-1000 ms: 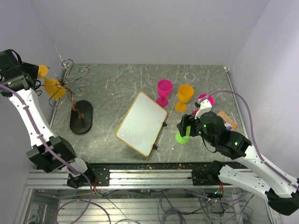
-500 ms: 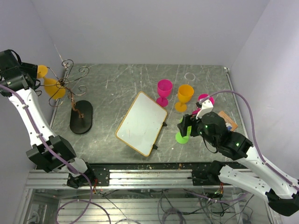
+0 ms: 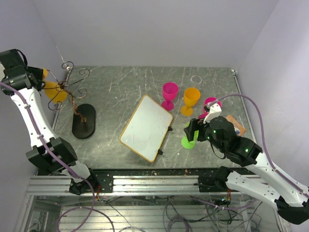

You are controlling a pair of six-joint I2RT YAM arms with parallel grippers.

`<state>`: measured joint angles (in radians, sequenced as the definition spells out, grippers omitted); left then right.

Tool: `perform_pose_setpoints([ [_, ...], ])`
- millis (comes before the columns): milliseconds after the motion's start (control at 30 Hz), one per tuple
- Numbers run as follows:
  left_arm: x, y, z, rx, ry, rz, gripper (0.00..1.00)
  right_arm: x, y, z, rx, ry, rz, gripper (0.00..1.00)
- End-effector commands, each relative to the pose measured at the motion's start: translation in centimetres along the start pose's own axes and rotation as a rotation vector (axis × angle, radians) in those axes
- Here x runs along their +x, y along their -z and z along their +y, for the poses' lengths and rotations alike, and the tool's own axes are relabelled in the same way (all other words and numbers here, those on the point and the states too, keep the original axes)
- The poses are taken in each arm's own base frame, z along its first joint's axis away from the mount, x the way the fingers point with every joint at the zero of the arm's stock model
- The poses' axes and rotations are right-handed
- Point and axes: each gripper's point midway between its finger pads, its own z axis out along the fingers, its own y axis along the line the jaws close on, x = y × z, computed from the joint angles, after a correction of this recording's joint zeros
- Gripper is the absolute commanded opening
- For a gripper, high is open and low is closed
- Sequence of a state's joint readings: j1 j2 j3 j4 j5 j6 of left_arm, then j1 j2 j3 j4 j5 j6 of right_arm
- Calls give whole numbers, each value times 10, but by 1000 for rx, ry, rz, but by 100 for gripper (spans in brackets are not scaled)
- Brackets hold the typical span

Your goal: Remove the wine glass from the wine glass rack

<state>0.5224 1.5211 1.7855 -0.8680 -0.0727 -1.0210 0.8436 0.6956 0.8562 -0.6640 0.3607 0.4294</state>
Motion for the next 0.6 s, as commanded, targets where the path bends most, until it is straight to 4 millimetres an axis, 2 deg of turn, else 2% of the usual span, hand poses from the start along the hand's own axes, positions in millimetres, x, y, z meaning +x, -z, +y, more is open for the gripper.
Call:
perform_pose_setpoints([
  [0,7,-5,21,-92,-10,9,51,-9,5,-3,10,-16,-34,81],
  [200,3,-3,24,-118,-11,-12,51,-9,5,-3,9,-16,-36,81],
  [400,1,0,25,-121,-8,-24,38,-9,6,-4,13,-17,-39,81],
  [567,-3,5,15,-71,-22,-38,33,-10,7,-4,10,-21,-44,81],
])
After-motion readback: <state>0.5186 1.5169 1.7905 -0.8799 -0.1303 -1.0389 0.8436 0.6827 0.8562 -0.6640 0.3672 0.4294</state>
